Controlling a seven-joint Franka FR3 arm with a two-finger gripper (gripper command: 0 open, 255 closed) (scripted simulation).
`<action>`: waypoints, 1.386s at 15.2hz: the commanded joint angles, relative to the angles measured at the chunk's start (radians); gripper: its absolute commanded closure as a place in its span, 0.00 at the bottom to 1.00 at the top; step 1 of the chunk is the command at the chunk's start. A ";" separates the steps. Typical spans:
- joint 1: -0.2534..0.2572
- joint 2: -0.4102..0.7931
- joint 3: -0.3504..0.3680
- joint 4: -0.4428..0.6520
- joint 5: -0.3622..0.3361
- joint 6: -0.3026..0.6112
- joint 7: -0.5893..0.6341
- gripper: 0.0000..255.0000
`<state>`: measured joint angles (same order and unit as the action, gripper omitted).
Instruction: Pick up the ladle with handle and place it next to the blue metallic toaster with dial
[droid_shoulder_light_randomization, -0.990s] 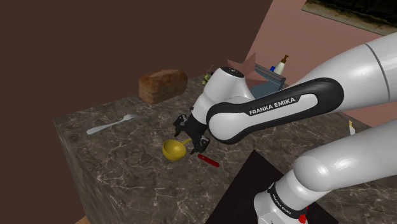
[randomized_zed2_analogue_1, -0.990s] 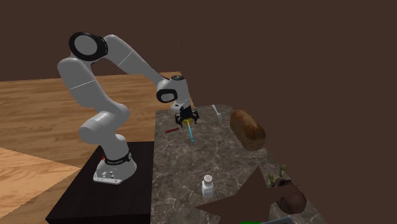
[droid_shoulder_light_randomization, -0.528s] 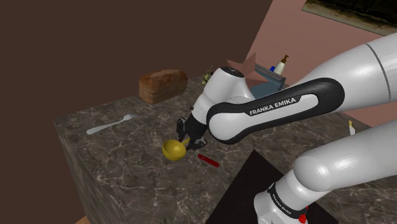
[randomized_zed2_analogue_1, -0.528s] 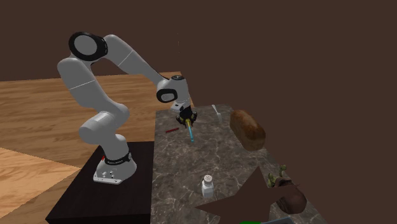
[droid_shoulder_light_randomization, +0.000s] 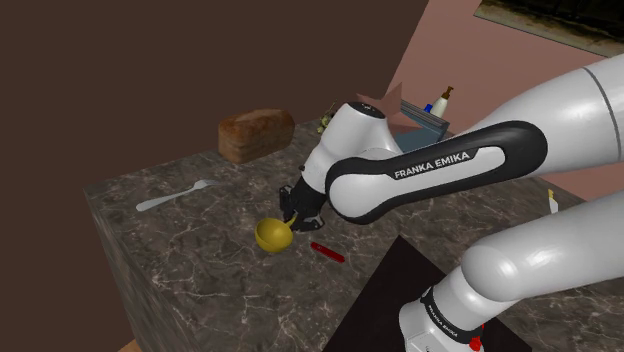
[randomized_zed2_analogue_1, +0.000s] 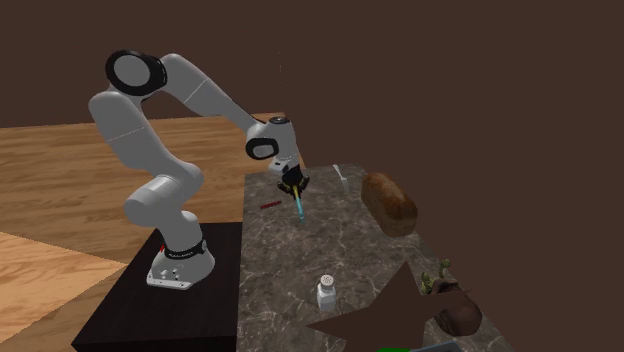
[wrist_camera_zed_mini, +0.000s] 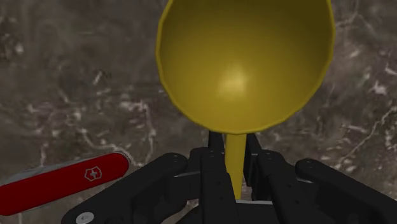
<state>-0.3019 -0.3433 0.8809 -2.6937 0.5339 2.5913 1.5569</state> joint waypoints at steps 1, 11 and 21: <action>0.010 -0.028 -0.018 0.007 0.007 -0.034 -0.007 1.00; 0.046 -0.160 -0.102 0.064 0.008 -0.221 -0.014 1.00; 0.056 -0.247 -0.170 0.142 -0.019 -0.386 -0.007 1.00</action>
<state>-0.2455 -0.5850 0.7152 -2.5637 0.5189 2.2224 1.5466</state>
